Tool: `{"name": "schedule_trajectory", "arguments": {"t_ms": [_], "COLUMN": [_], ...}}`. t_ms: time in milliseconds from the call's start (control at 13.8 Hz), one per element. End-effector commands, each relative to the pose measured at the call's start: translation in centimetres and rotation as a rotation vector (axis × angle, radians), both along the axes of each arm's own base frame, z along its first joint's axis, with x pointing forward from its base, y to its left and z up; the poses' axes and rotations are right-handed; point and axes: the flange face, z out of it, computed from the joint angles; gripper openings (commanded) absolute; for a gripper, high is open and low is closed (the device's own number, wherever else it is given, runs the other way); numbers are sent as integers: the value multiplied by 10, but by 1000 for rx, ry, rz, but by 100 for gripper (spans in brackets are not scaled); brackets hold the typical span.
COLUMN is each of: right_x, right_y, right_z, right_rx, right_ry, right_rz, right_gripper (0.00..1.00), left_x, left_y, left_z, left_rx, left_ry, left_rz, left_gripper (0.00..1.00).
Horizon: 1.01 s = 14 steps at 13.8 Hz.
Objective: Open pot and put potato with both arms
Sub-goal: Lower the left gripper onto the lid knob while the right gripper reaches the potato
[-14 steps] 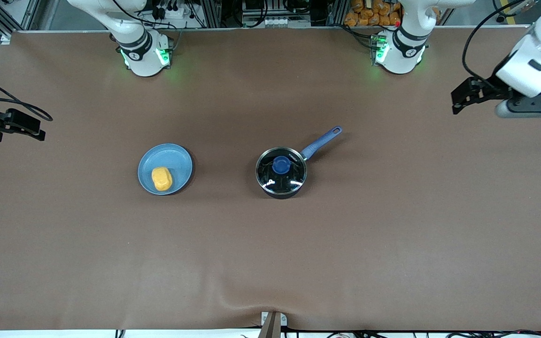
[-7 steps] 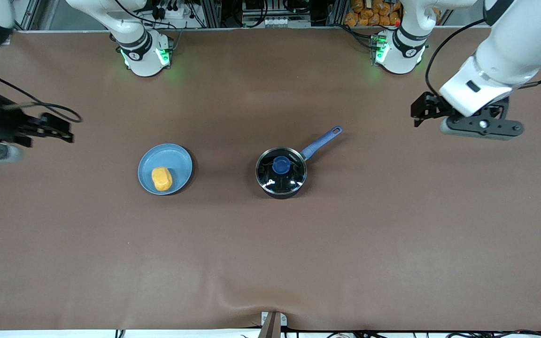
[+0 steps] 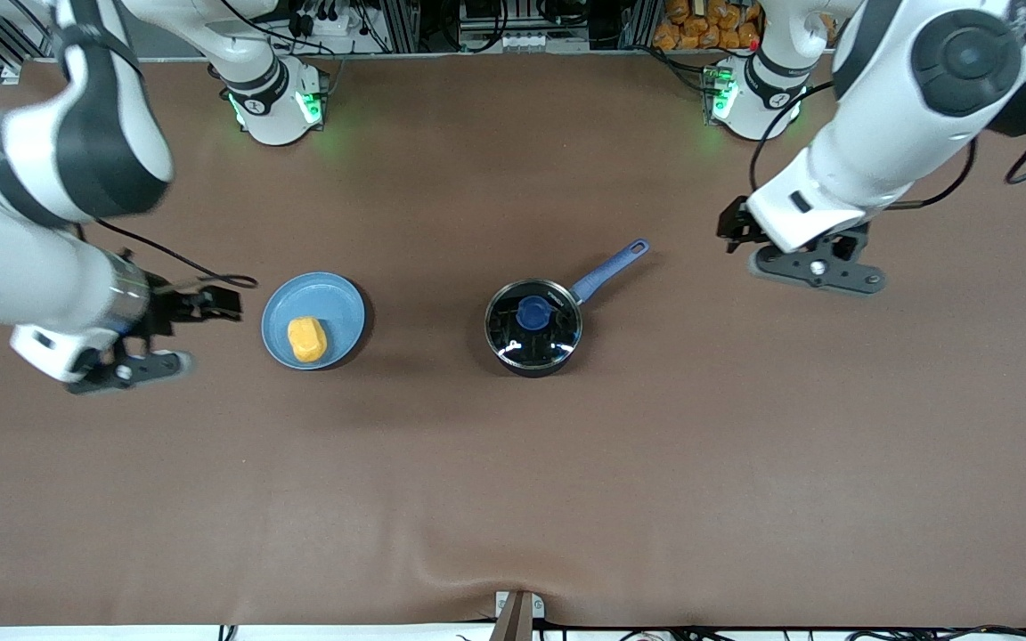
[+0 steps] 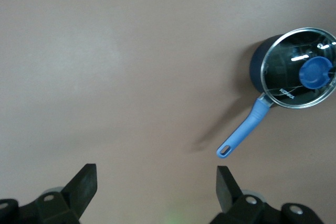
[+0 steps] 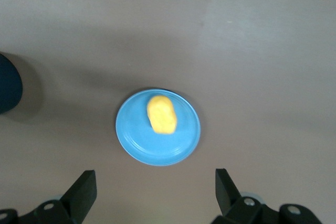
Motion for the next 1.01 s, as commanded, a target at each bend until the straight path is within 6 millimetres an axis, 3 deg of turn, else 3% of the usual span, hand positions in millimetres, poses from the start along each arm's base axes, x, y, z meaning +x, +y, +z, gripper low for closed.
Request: {"name": "schedule_trajectory", "arguments": {"t_ms": [0, 217, 434, 651, 795, 940], "right_x": [-12, -32, -45, -59, -66, -70], "right_y": [15, 34, 35, 34, 32, 31], "right_z": [-38, -70, -96, -121, -146, -165], "right_rx": [13, 3, -4, -8, -5, -1], "right_ry": [42, 75, 83, 92, 73, 52], "right_rz": [23, 53, 57, 57, 63, 68], "right_gripper": [100, 100, 100, 100, 100, 100], "left_x": [-2, -8, -6, -18, -27, -32], "left_y": [-35, -78, -117, -179, -210, -230], "left_z": [-11, -37, -60, -92, -112, -134], "left_rx": [-8, -5, -34, -6, 7, -5], "left_ry": [11, 9, -16, -7, -32, -49], "left_rz": [-53, -47, -65, -34, -8, 8], "left_gripper": [100, 100, 100, 100, 100, 100]}}
